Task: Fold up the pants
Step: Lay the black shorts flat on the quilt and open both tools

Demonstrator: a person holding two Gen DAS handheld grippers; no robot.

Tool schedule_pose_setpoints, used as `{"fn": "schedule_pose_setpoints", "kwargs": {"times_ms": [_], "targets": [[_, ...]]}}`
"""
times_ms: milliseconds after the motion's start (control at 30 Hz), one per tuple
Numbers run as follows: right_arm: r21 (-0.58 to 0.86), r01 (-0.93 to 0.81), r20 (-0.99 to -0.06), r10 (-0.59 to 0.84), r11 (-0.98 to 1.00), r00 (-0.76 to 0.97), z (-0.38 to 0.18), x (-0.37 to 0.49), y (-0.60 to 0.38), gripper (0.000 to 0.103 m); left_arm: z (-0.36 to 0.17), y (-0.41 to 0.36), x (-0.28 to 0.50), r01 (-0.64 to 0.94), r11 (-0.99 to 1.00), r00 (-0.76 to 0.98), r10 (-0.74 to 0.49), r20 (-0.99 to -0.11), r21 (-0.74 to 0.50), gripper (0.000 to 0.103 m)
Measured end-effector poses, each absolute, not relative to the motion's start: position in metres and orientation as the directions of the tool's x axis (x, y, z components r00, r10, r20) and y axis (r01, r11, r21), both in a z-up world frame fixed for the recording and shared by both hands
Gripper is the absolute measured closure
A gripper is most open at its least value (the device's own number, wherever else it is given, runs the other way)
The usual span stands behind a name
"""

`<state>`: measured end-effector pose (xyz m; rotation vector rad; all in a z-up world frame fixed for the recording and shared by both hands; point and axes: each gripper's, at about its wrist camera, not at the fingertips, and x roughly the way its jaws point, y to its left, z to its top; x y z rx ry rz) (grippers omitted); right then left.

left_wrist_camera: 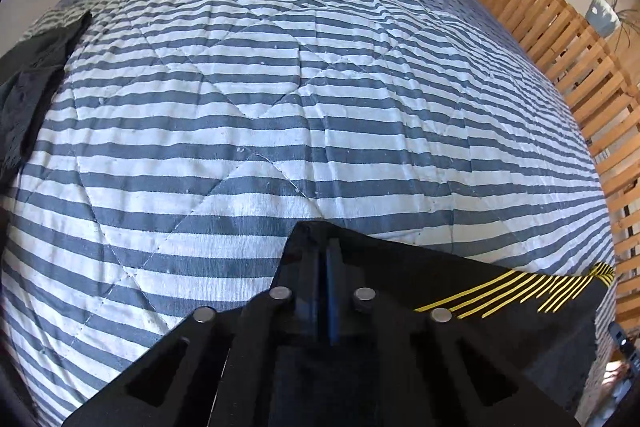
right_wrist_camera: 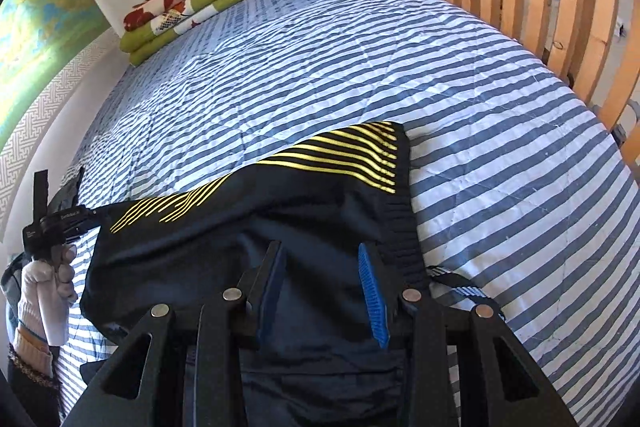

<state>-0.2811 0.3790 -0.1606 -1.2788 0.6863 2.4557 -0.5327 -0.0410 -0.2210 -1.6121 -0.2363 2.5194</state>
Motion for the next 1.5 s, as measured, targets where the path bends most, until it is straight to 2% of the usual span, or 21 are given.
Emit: {"fn": "schedule_pose_setpoints", "kwargs": {"times_ms": [200, 267, 300, 367, 400, 433, 533, 667, 800, 1000, 1100, 1367, 1500], "targets": [[0.294, -0.499, -0.817, 0.057, -0.815, -0.574, -0.162, -0.281, 0.405, 0.069, -0.203, -0.086, -0.541, 0.121, -0.961, -0.486, 0.160, -0.859, -0.248, 0.101], [0.296, -0.490, -0.817, 0.048, -0.820, -0.575, -0.164, -0.282, 0.404, 0.069, -0.198, -0.095, -0.544, 0.119, -0.953, -0.508, 0.183, -0.842, -0.279, 0.101], [0.293, -0.483, -0.819, 0.043, -0.825, -0.572, -0.165, -0.284, 0.403, 0.069, -0.197, -0.092, -0.545, 0.092, -0.960, -0.504, 0.186, -0.844, -0.266, 0.097], [0.288, -0.472, -0.824, 0.035, -0.833, -0.565, -0.168, -0.287, 0.399, 0.069, -0.196, -0.084, -0.545, 0.050, -0.970, -0.462, 0.190, -0.866, -0.240, 0.081], [0.288, -0.467, -0.827, 0.029, -0.836, -0.562, -0.170, -0.289, 0.398, 0.069, -0.192, -0.084, -0.541, 0.040, -0.971, -0.465, 0.191, -0.864, -0.236, 0.066], [0.286, -0.461, -0.829, 0.025, -0.840, -0.559, -0.171, -0.291, 0.396, 0.069, -0.187, -0.087, -0.535, 0.037, -0.973, -0.479, 0.183, -0.859, -0.228, 0.061], [0.274, -0.453, -0.832, 0.027, -0.848, -0.553, -0.172, -0.291, 0.392, 0.069, -0.174, -0.101, -0.504, 0.004, -0.959, -0.461, 0.250, -0.852, -0.283, 0.061], [0.268, -0.419, -0.828, 0.015, -0.868, -0.561, -0.165, -0.283, 0.385, 0.069, -0.157, -0.117, -0.429, -0.055, -0.960, -0.429, 0.270, -0.862, -0.274, 0.059], [0.249, -0.372, -0.827, 0.004, -0.894, -0.562, -0.156, -0.261, 0.375, 0.069, -0.149, -0.139, -0.334, -0.063, -0.960, -0.410, 0.275, -0.870, -0.274, 0.051], [0.213, -0.317, -0.824, 0.004, -0.924, -0.567, -0.141, -0.196, 0.358, 0.069, -0.169, -0.157, -0.203, -0.032, -0.944, -0.332, 0.320, -0.888, -0.328, 0.051], [0.209, -0.320, -0.818, 0.013, -0.924, -0.575, -0.136, -0.160, 0.354, 0.067, -0.188, -0.156, -0.154, -0.012, -0.930, -0.276, 0.357, -0.892, -0.369, 0.043], [0.290, -0.399, -0.851, -0.043, -0.870, -0.524, -0.161, -0.085, 0.363, 0.063, -0.212, -0.149, -0.092, 0.013, -0.913, -0.251, 0.392, -0.885, -0.408, 0.042], [0.285, -0.387, -0.857, -0.053, -0.877, -0.512, -0.166, -0.072, 0.359, 0.055, -0.208, -0.145, -0.083, 0.006, -0.911, -0.253, 0.397, -0.882, -0.412, 0.043]]}}
